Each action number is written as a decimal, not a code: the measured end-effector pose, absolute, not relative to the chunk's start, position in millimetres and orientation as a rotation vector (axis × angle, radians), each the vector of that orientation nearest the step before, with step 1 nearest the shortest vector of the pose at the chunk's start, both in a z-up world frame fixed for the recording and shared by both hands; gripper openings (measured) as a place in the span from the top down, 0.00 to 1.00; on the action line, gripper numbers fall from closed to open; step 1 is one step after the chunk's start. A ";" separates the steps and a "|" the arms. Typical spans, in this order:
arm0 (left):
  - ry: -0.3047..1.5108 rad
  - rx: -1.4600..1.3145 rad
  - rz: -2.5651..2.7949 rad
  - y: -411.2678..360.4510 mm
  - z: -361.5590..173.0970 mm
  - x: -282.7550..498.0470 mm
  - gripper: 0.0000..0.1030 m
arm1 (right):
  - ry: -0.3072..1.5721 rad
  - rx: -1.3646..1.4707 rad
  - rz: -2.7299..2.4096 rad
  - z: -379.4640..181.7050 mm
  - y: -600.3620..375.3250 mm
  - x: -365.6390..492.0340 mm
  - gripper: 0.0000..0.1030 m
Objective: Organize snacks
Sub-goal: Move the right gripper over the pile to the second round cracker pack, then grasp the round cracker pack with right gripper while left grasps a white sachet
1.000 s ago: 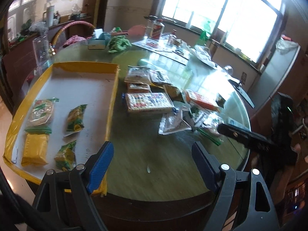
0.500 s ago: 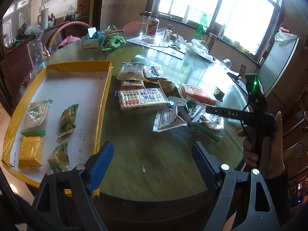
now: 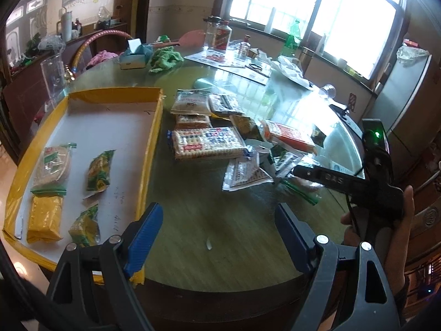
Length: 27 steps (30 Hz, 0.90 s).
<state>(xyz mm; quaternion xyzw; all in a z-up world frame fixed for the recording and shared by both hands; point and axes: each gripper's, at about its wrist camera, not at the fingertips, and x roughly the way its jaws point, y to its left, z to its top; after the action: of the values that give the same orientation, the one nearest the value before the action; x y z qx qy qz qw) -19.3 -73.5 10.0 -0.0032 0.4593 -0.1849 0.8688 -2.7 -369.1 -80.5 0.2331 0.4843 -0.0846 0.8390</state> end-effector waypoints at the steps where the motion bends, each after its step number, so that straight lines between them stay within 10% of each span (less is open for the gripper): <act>1: 0.968 -0.017 -0.388 -71.5 9.6 -18.9 0.19 | 1.026 0.471 -0.192 -81.1 -366.7 1.8 0.22; 21: 1.034 0.134 -0.456 -153.2 -20.5 28.0 0.19 | 1.019 0.400 -0.126 -83.0 -395.6 -24.2 0.17; 27: 1.053 0.209 -0.469 -201.0 -38.7 55.1 0.38 | 1.024 0.270 -0.162 -85.6 -377.3 -19.5 0.17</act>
<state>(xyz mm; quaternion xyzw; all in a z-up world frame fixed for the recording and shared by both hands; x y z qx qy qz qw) 55.1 -201.0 -38.7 0.0987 0.4968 -0.2213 0.8333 -19.5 -377.3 -85.6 0.1286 0.4877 -0.0774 0.8600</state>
